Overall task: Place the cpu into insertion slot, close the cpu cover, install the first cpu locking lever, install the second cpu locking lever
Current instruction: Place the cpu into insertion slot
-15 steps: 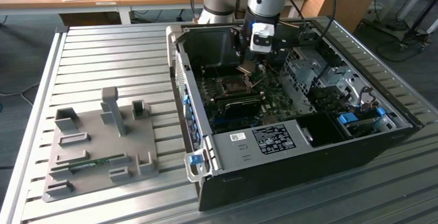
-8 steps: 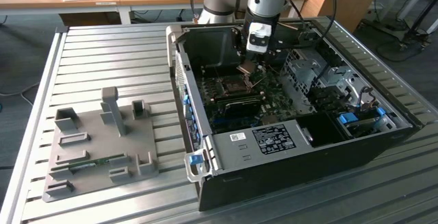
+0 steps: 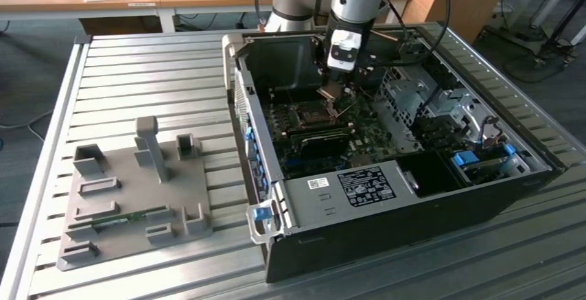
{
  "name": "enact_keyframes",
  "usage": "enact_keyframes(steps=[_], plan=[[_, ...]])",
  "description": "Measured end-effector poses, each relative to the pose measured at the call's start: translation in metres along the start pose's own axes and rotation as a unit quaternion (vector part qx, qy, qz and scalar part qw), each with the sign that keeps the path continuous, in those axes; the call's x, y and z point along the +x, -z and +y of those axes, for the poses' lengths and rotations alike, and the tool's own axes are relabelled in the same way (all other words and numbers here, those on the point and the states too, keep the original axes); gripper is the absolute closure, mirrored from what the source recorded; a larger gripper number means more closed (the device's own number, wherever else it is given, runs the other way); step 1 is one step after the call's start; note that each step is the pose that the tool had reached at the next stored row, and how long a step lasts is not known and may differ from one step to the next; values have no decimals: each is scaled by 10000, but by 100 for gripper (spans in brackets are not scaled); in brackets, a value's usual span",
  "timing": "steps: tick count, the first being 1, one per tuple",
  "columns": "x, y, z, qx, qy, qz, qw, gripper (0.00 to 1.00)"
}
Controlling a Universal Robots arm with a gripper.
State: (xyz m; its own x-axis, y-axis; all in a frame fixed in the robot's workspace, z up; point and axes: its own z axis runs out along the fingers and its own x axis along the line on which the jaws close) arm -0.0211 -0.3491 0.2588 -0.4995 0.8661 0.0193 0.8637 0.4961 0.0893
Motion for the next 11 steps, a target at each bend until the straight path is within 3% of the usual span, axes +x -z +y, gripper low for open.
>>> enact_keyframes(steps=[8,11], plan=[[0,0,0,0,-16,-1,10000,46],[1,-4,0,-4,-188,-17,9998,46]])
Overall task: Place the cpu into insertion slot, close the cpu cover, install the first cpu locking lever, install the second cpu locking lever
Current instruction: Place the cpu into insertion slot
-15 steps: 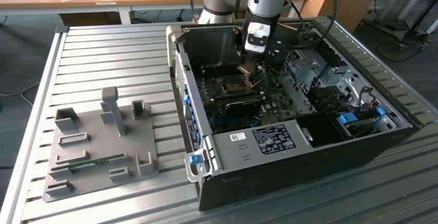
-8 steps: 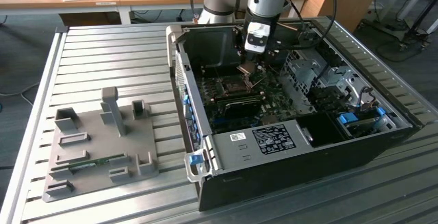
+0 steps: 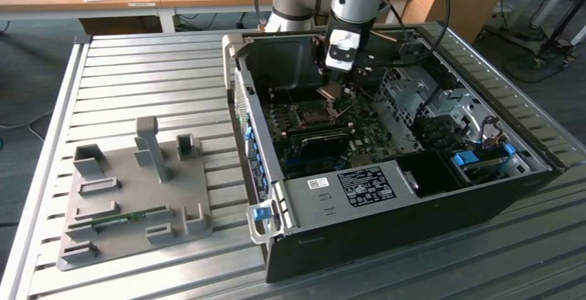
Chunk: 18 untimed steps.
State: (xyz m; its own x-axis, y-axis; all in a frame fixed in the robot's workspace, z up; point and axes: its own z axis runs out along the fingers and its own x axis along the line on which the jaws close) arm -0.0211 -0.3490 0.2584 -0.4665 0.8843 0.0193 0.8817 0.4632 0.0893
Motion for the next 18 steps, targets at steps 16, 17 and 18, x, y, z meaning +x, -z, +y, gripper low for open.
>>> enact_keyframes(steps=[16,17,18], plan=[[0,-4,0,-3,-175,-16,9998,46],[0,-6,0,-4,-225,-20,9997,46],[0,-7,-1,-5,-265,-24,9996,46]])
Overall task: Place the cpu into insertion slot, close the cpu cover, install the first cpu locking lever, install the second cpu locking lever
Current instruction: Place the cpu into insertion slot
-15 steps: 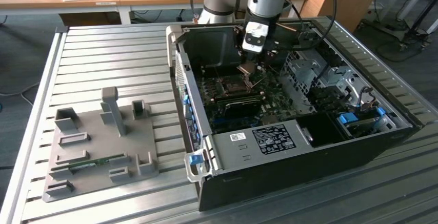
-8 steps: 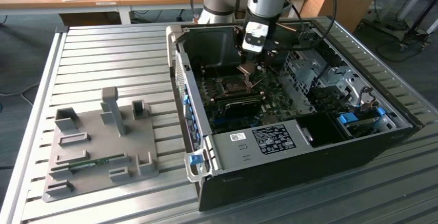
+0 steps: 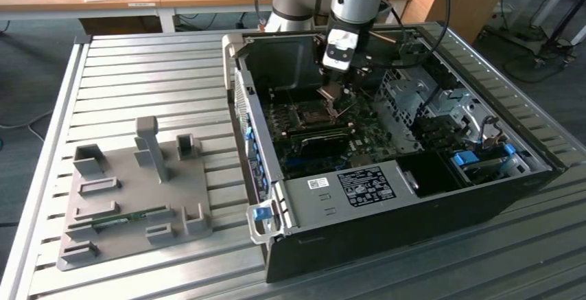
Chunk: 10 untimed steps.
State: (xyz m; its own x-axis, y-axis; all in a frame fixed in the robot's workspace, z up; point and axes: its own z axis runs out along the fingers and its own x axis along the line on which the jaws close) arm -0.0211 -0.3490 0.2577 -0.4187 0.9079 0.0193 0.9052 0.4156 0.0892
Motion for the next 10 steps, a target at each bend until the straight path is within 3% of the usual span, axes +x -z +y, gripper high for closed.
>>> enact_keyframes(steps=[10], plan=[[0,-1,0,-1,-24,-2,10000,46]])
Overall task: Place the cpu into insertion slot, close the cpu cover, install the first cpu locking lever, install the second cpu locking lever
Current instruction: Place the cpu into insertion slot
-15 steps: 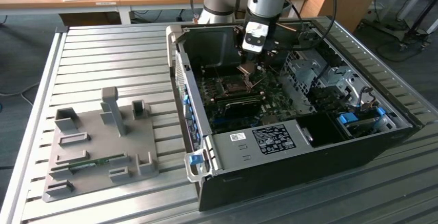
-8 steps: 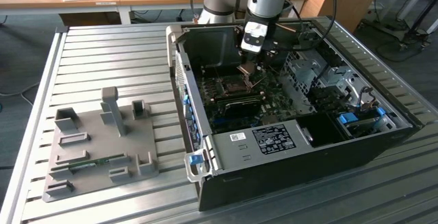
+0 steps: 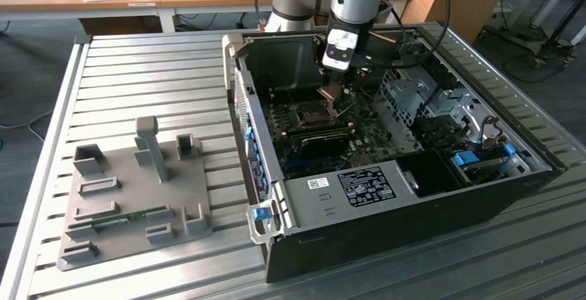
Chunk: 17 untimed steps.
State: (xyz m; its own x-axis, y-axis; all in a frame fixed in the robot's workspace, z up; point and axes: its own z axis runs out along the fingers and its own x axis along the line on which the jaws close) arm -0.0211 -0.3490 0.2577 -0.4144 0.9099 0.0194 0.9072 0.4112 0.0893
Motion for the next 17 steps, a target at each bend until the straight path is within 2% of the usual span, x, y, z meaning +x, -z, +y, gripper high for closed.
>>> enact_keyframes(steps=[7,11,17], plan=[[0,-2,0,-1,-49,-5,10000,46],[0,-8,-1,-6,-314,-28,9995,46],[2,-13,-7,-13,-697,-63,9975,46]])
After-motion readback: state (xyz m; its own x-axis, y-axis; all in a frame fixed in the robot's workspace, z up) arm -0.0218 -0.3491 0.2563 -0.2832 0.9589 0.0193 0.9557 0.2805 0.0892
